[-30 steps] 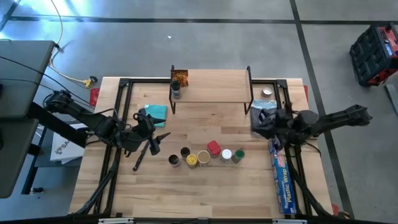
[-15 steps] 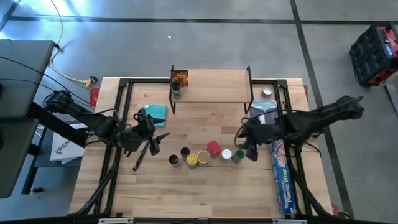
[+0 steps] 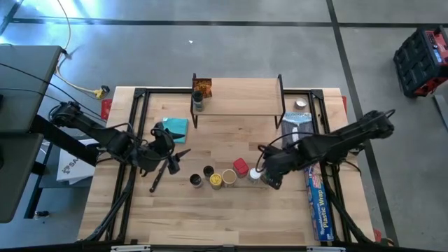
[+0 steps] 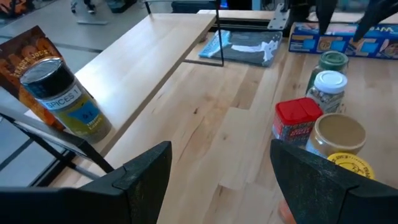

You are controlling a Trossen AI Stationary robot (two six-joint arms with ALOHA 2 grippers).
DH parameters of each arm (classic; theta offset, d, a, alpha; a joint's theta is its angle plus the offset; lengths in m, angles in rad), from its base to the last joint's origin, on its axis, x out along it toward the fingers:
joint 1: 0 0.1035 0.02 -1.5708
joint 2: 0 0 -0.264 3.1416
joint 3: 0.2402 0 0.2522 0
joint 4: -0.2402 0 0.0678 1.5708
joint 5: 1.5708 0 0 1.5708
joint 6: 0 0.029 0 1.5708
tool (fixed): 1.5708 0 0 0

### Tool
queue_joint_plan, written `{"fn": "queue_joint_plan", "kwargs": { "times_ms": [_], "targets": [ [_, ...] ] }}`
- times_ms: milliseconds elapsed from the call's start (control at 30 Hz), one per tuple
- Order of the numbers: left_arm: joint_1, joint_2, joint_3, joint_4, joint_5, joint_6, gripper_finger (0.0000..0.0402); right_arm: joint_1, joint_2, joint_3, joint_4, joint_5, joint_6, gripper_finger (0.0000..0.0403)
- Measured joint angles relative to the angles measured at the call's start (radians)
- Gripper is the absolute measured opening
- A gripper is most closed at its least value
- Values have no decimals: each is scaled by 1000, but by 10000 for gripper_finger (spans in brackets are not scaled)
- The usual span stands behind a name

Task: Shelf spices
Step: Put the green seasoning bottle on the shelf

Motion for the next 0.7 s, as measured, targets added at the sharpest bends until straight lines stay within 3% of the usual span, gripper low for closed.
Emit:
{"fn": "queue_joint_plan", "kwargs": {
  "times_ms": [233, 700],
  "targets": [
    [-3, 0, -17, -11, 1, -43, 266, -5, 69, -6, -15, -16, 62, 256],
    [-6, 0, -17, -8, -7, -45, 266, -4, 177, -5, -2, -36, 33, 256]
  ]
}}
